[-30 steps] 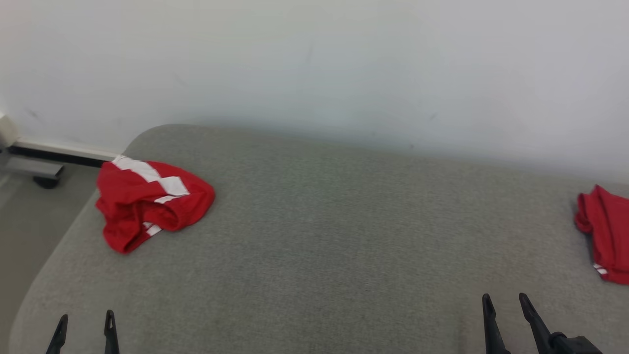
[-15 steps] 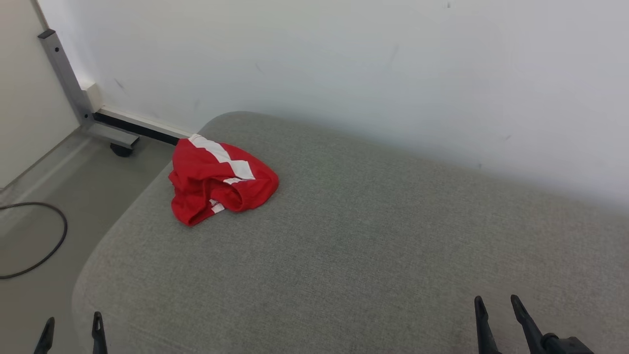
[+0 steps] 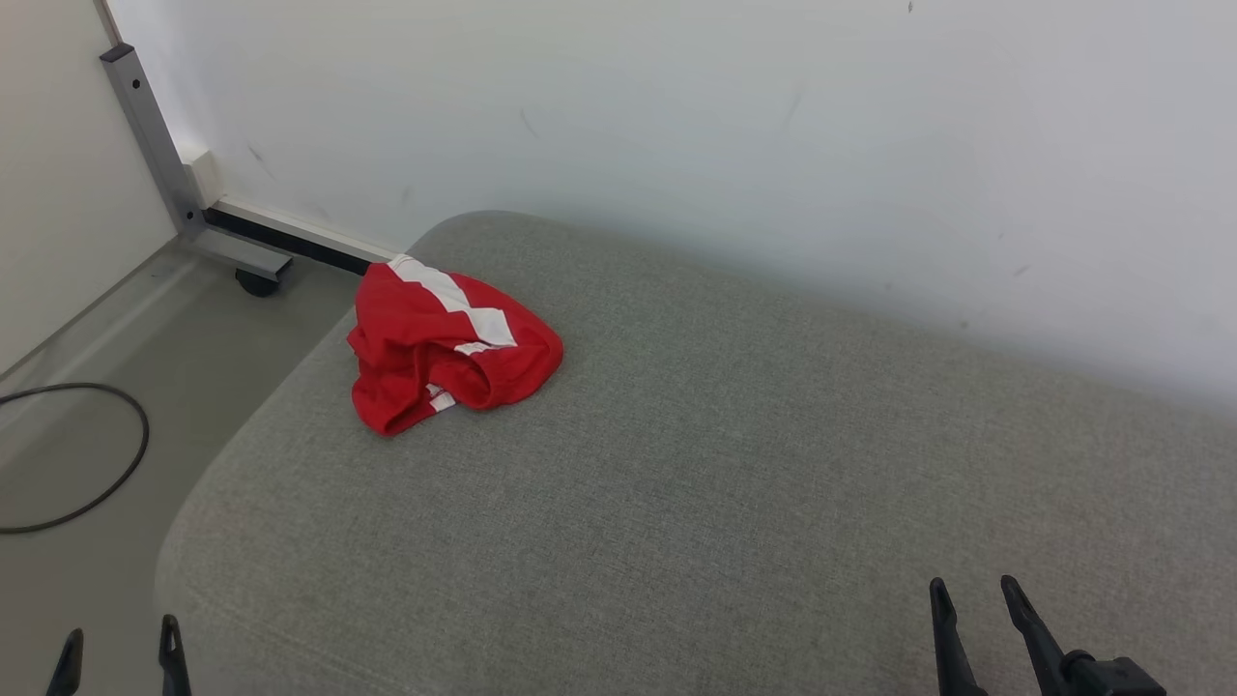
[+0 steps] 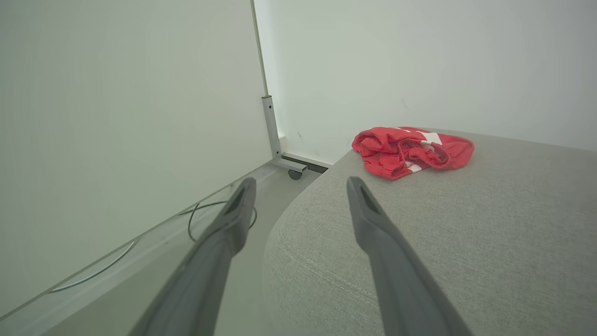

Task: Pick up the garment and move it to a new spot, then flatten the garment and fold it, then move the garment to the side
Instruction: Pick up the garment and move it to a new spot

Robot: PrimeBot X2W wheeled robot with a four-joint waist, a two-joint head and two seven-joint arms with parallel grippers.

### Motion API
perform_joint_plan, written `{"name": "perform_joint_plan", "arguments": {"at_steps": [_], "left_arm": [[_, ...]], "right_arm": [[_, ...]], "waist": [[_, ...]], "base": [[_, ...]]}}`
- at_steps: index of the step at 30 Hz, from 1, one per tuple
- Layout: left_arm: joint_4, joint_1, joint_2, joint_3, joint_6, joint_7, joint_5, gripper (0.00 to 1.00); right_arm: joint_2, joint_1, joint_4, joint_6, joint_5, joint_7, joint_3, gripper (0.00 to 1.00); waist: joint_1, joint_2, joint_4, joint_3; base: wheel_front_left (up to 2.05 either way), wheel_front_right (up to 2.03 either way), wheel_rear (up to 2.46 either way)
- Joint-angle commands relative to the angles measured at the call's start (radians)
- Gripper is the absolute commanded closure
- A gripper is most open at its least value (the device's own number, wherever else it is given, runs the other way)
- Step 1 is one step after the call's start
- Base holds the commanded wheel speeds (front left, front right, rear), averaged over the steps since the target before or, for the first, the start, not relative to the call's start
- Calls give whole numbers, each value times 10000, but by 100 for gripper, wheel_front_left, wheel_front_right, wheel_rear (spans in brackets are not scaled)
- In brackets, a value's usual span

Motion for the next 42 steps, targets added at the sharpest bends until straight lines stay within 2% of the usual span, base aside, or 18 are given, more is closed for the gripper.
{"name": "perform_joint_plan", "arguments": {"at_steps": [1,6,12,17,24,25,33,42], "left_arm": [[-33,57,45,61,57,-67,-109,0],[4,-325,105,147,60,31,-280,0],[169,-1406,299,428,-87,57,-715,0],[599,-2806,663,674,-425,165,-1188,0],[1886,-4987,1139,965,-910,355,-1933,0],[1886,-4987,1139,965,-910,355,-1933,0],[4056,-7174,1732,793,-1599,695,-2412,0],[6968,-8919,2368,249,-2057,1141,-2786,0]], "right_arm": [[9,6,11,-1,60,-2,16,0],[20,-5,-22,1,-57,-2,-94,0],[-106,-400,-187,-1,-263,10,-163,0],[-316,-809,-457,-1,-449,133,-174,0],[-633,-1340,-1371,-1,-717,377,-460,0],[-633,-1340,-1371,-1,-717,377,-460,0],[-602,-1721,-2232,-1,-864,577,-576,0],[-542,-2038,-2679,1,-992,665,-621,0]], "waist": [[0,-1,-12,-11],[0,-1,-202,16],[0,-1,-893,629],[0,-1,-1644,1426],[0,-1,-2758,2842],[0,-1,-2758,2842],[0,-1,-3790,4185],[0,-1,-4410,4986]], "base": [[0,0,0],[0,0,0],[0,0,0],[0,0,0],[0,0,0],[0,0,0],[0,0,0],[0,0,0]]}}
